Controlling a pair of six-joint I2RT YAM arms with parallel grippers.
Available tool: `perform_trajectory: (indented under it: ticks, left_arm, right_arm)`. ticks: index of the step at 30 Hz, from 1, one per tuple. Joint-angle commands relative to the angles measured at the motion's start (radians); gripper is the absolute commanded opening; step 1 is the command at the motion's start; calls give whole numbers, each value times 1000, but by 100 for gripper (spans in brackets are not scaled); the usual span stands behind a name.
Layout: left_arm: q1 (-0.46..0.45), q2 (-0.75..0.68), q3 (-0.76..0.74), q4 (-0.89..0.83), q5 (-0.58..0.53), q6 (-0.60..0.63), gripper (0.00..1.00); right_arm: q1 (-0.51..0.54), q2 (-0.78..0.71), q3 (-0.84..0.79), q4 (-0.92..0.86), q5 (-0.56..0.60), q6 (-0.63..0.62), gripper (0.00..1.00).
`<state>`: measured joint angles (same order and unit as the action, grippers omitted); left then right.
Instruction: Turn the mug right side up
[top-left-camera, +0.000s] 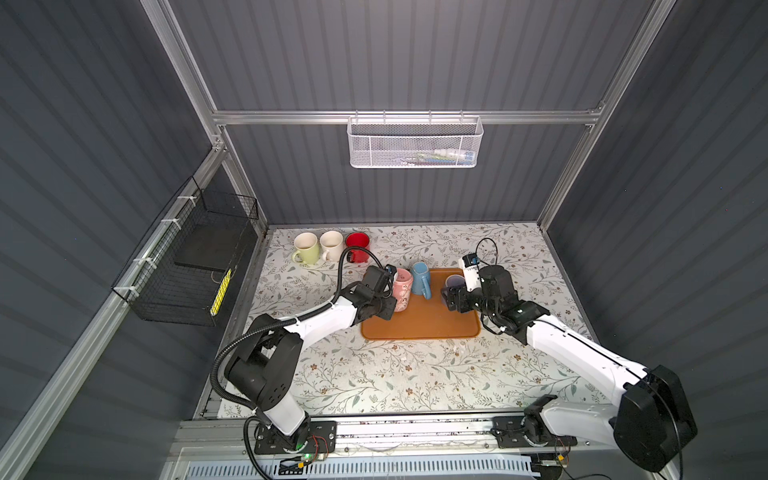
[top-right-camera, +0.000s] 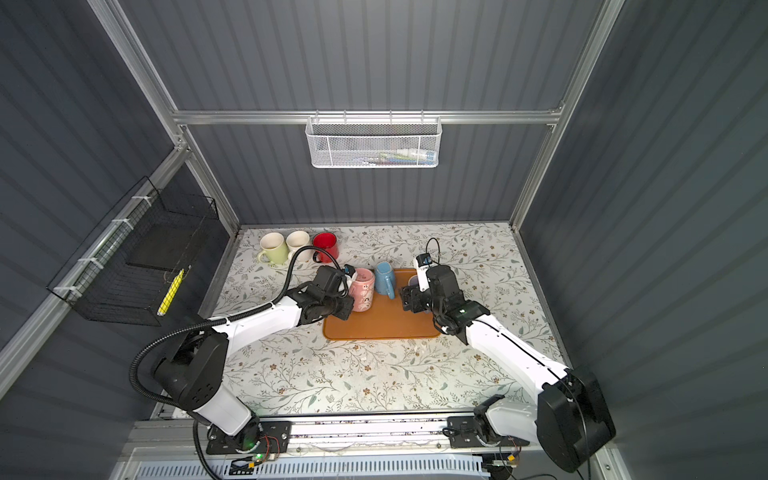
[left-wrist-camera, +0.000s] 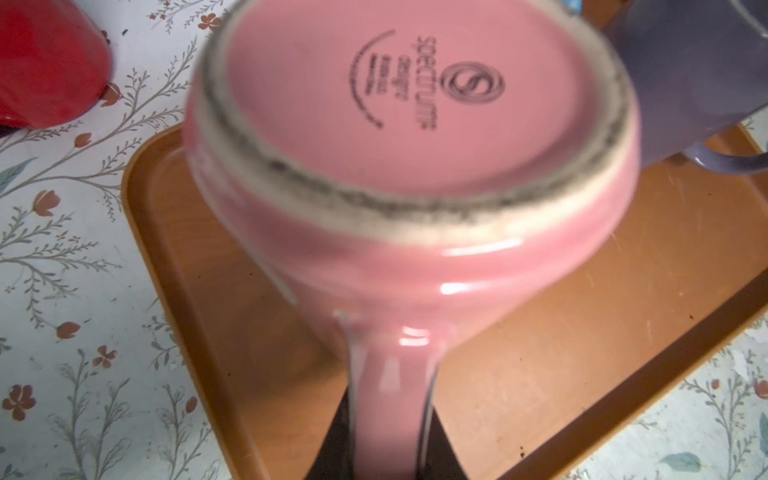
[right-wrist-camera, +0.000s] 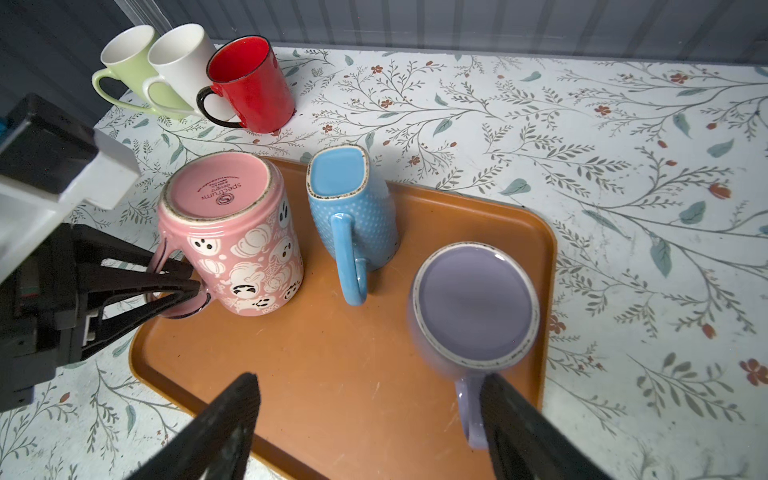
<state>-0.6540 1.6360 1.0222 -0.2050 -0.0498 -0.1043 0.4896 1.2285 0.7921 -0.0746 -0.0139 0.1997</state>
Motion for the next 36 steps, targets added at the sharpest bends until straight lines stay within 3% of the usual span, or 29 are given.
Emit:
perform_trajectory:
  ticks: [1,14,27,36]
  left_arm:
    - [-3,-43,52,62,23,-4,0]
    - [-4,1,-10,3,5,23,0]
    - [-4,42,-87,53,-13,-2,7]
    - [-3,37,-103,40,-28,-3,31]
  right_arm:
    - [-7,-23,-15,9,13,10,85]
    - [-8,-18,-22,9,13,8,85]
    - [-8,-4,-16,6,14,7,85]
    - [-8,1,-13,3,13,9,85]
